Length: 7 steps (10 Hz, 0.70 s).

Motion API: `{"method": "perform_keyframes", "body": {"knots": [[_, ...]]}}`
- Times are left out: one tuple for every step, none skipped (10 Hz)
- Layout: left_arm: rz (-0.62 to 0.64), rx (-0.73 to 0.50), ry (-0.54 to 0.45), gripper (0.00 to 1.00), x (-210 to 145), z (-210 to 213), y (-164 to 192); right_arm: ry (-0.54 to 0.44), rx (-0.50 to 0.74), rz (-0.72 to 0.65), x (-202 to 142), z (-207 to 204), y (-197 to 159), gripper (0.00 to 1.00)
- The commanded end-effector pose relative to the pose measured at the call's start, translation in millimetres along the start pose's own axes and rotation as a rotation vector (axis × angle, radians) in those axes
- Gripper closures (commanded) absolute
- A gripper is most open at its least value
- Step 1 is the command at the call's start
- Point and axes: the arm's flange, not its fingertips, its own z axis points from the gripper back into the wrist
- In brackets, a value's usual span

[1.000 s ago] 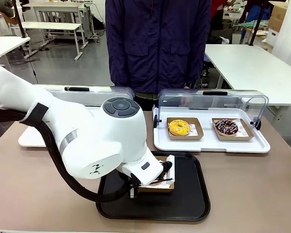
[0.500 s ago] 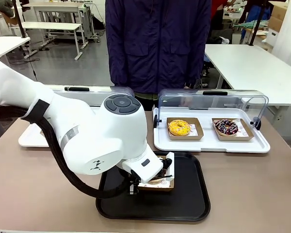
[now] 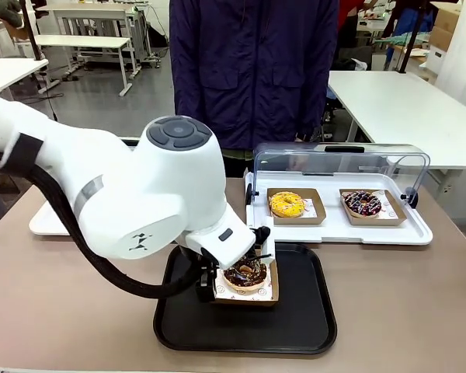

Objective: Move the second donut from the left to the tray.
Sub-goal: Pick up the Paper togo box containing the Donut indicated by the person and place it on the Handle tray.

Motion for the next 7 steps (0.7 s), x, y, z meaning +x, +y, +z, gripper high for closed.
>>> {"method": "perform_keyframes", "body": {"knots": [[-0.007, -0.008, -0.011, 0.00, -13.0, 13.3, -0.9, -0.033, 0.002, 0.027, 2.6, -0.6, -2.1, 0.00], [-0.031, -0.022, -0.005, 0.00, -14.7, 16.6, -0.2, -0.033, 0.002, 0.027, 2.6, -0.6, -2.1, 0.00], [0.006, 0.010, -0.002, 0.00, -2.7, 6.9, 1.0, -0.033, 0.002, 0.027, 2.6, -0.6, -2.1, 0.00], [0.006, 0.010, -0.002, 0.00, -2.7, 6.9, 1.0, -0.033, 0.002, 0.027, 2.6, -0.6, -2.1, 0.00], [0.006, 0.010, -0.002, 0.00, -2.7, 6.9, 1.0, -0.033, 0.002, 0.027, 2.6, -0.6, -2.1, 0.00], [0.006, 0.010, -0.002, 0.00, -2.7, 6.9, 1.0, -0.033, 0.002, 0.027, 2.6, -0.6, -2.1, 0.00], [0.006, 0.010, -0.002, 0.00, -2.7, 6.9, 1.0, -0.033, 0.002, 0.027, 2.6, -0.6, -2.1, 0.00]]}}
